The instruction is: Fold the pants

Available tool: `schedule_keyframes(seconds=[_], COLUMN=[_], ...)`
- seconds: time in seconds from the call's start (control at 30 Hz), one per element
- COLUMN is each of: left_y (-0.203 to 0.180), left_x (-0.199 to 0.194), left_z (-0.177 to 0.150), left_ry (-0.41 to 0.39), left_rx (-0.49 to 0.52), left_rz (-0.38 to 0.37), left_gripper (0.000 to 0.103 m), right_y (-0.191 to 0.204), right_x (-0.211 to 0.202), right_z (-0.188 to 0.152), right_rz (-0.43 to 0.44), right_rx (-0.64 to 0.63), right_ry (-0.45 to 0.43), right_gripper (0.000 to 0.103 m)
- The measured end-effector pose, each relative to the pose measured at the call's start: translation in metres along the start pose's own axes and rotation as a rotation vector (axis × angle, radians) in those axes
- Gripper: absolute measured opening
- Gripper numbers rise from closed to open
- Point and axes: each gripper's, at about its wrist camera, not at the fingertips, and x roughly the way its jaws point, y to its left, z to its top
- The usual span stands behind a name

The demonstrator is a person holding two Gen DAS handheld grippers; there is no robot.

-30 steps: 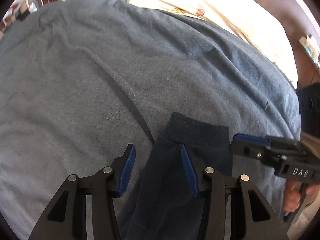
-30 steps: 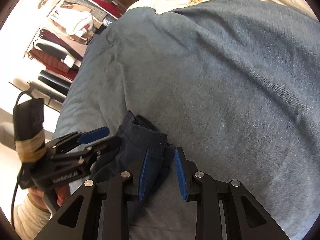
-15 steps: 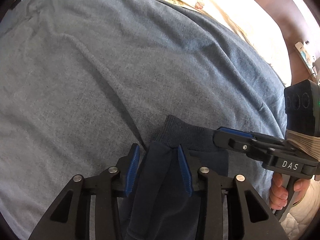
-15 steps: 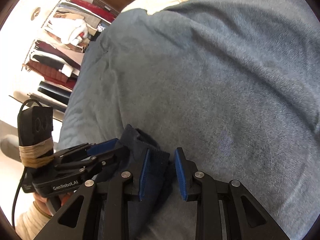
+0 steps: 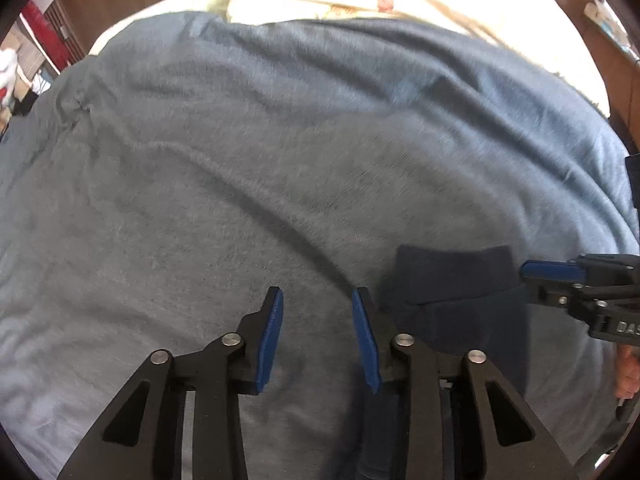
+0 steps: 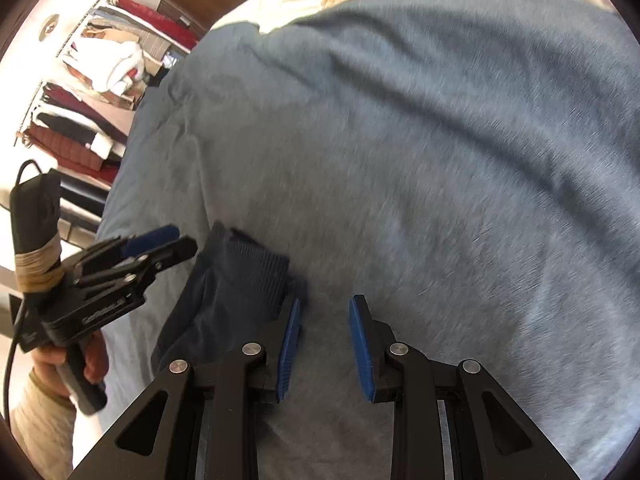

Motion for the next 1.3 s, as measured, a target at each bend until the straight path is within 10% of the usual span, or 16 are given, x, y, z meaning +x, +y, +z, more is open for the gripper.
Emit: schedule_keyframes(seconds=[0.23,0.5,0.83,1.03,1.3], left_y=[0.002,0.001,0.002,-0.006,-0.011], left_x=[0.007,0.032,0.035,0.018,0.051], left_z=[0.005,0.019,0.023,0.046,0.057], left_ry=[0.022,0.095,0.072,-0.033,0.032], left_rx=[-0.057,-0.073,-0.094,-0.096,-0.137], left_rz=[-0.258,-0.366,-0.371,-0.381,-0.362], left_gripper=[0.021,0.023,0.011,0.009,0.006], right_y=[0.004,0.005,0.005,0.009,-0.005], right_x=[0.006,0.019,0.028,-0.015,-0.004], right_z=[0.008,0.010,0.014,0.015,0.031], right_rz=[0.084,0.116,0.154,0.084,0.014], right_rx=[-0.023,-0.031,-0.022,-0.037,-0.025], right_ry=[0.000,0.020,0.032,-0.116,-0.112], right_gripper=[0.028,0.028,0.012,0.010,0.010])
